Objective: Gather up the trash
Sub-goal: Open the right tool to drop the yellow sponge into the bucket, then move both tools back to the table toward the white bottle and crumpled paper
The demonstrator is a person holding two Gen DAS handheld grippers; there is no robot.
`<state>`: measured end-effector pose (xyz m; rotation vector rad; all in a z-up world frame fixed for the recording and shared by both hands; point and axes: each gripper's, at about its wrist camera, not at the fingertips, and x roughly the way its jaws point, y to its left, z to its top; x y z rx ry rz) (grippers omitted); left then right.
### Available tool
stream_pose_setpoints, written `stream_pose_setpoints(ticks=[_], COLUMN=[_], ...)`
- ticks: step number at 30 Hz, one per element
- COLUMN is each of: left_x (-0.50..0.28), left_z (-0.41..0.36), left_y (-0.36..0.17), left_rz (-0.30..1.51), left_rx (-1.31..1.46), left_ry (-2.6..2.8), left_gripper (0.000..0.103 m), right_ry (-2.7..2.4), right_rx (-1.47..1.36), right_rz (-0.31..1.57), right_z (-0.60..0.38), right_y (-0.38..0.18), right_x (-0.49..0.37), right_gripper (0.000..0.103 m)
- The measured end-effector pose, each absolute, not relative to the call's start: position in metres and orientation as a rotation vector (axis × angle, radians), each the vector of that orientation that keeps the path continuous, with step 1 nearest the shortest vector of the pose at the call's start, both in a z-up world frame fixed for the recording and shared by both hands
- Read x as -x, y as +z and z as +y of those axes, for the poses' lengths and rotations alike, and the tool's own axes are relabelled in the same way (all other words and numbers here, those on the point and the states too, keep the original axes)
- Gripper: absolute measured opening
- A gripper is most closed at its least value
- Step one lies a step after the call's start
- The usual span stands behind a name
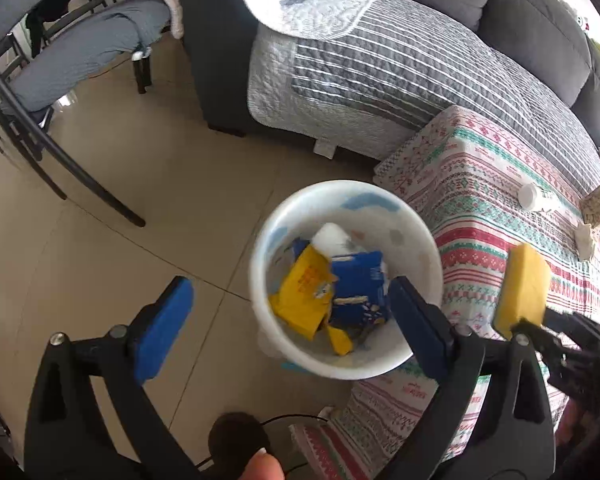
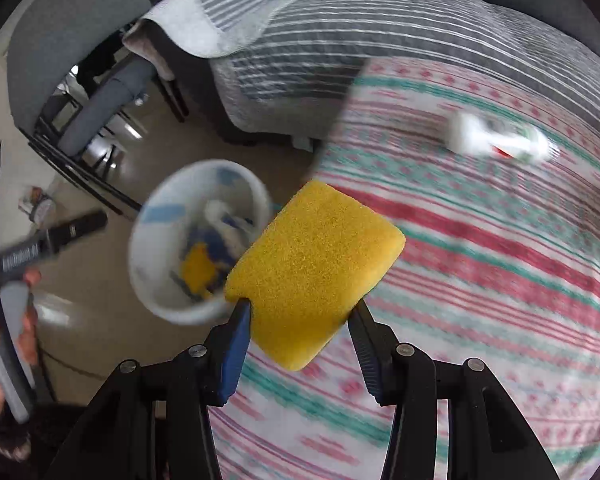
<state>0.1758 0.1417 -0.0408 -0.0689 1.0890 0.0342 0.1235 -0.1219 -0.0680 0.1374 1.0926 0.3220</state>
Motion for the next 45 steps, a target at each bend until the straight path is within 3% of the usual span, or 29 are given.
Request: stream_pose_setpoints(ticks=[11,14,25,45], left_x=[-0.172,-0.172,-0.172,-0.184], left_z=[0.174,0.176,0.161,0.056], left_y=[-0.042,-0.041,-0.038,-0.038], left_rz=[1.098,1.099,1.095,1.089], left_rx=[0.096,0.107,0.092,0.009], left_ry=[0.079,0.081,0.049,-0.123], left_gripper=[0.098,0.098,0.098,0.098], right_ry=[0.365,0.398,0.324,-0.11], right_rx=[-0.155,-0.177,-0.164,-0.335], right_rz=[1.089,1.073,1.054,0.981], right_z=[-0.058,-0.055,-0.092,-0.317], right_y=[-0.08,-0.076,-0.064,-0.047], right_x=[-0.161,-0.163,-0.143,-0.102], right_gripper=[0.053,0.076,0.077,0.078])
